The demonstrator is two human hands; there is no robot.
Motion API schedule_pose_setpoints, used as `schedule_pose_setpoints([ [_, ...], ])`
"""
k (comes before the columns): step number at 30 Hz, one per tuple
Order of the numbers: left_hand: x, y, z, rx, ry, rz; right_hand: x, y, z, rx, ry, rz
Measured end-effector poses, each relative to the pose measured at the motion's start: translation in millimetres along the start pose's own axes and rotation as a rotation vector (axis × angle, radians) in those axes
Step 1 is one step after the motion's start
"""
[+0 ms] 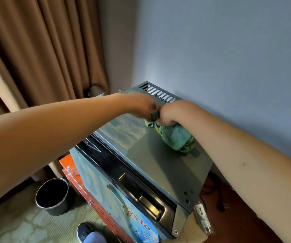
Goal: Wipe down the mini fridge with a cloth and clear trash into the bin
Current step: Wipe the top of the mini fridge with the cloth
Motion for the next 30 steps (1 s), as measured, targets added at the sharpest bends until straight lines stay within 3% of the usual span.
schedule_pose_setpoints([
  [4,-5,-14,-15,-0.07,0.102,0.0,-6,7,-19,0.001,0.069,-0.045],
  [13,1,-17,-10,-0.118,0.163,0.033,13,9,-12,0.064,0.191,-0.205],
  [20,5,-5,31,-0.069,0.08,0.017,19,-5,24,-0.061,0.112,-0.097],
  [26,-4,7,52,-0.026,-0.093,-0.072,20,-34,48,-0.151,0.028,0.025],
  [30,-5,5,47,-0.011,-0.127,-0.095,13,-38,47,-0.12,-0.021,0.174],
])
Point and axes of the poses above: each hand's wrist, its own z-axis away from the middle knuckle, its own x-axis out of the palm, y = z × x, the point moved 2 cm from there along -z, towards the middle knuckle, and after that the axes turned 9 degrees about x, right-handed, at the moved point
